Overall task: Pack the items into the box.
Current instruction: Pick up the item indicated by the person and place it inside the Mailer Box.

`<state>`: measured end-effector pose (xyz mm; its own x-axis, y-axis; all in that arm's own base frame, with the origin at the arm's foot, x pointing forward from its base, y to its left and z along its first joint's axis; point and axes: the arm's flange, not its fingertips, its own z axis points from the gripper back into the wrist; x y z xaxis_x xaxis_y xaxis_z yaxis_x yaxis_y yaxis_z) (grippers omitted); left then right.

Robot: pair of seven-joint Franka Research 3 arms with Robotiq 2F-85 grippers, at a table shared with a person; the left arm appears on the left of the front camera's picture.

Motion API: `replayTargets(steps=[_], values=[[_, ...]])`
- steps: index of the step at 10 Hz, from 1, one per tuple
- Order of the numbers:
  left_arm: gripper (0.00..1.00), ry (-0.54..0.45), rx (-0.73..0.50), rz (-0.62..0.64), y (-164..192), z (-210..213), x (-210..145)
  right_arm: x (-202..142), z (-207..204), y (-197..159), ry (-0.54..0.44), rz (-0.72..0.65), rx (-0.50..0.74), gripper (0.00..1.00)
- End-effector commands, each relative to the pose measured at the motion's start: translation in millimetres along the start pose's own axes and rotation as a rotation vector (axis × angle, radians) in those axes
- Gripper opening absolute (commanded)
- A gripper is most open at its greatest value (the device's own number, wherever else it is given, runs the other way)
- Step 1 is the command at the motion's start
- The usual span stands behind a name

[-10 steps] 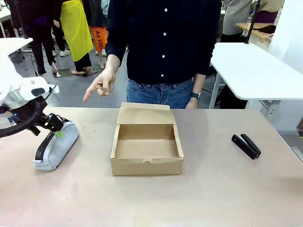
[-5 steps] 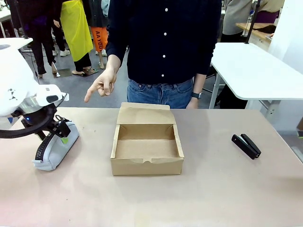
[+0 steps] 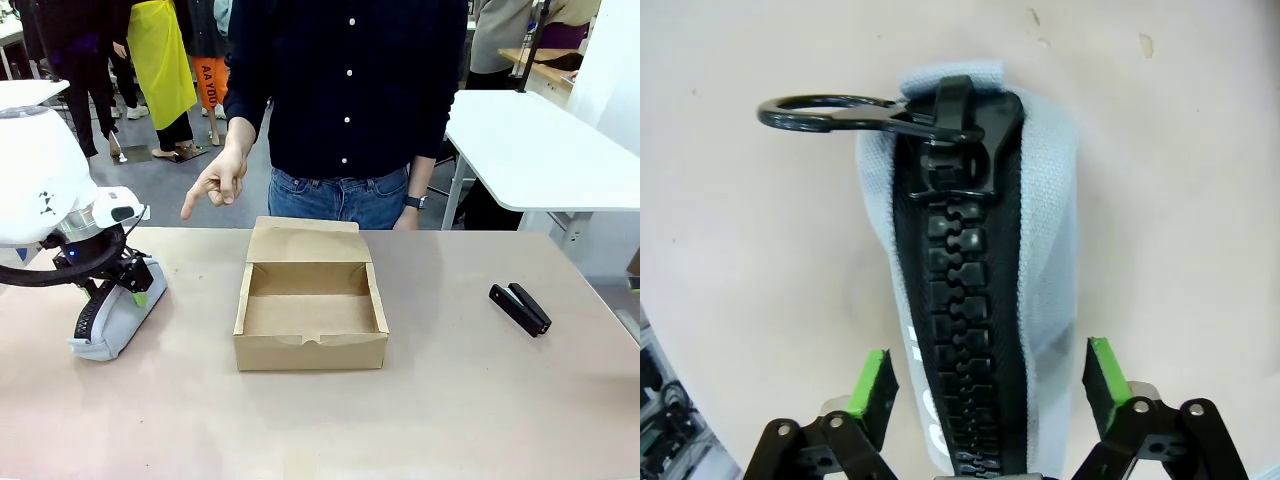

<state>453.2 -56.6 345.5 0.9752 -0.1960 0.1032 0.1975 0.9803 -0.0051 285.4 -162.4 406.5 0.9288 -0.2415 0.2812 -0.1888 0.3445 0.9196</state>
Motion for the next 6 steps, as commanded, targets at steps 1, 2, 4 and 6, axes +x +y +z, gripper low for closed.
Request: replayTargets(steps=[1,2,4,6], values=[[0.4,0.005,0.034,0.024,-2.1,5.9,0.9,-1.7,3.1,3.8,0.014,-0.009,-0.007,1.0],[0.16,0.006,0.033,0.023,-3.0,6.2,1.0,-1.7,3.1,3.8,0.014,-0.009,-0.007,1.0],[0.24,0.0,0.053,0.026,-2.4,6.2,0.1,-1.7,3.1,3.8,0.014,-0.009,-0.007,1.0],[0.0,-0.005,0.058,0.026,0.4,7.5,-1.5,-1.7,3.1,3.8,0.014,-0.009,-0.007,1.0]])
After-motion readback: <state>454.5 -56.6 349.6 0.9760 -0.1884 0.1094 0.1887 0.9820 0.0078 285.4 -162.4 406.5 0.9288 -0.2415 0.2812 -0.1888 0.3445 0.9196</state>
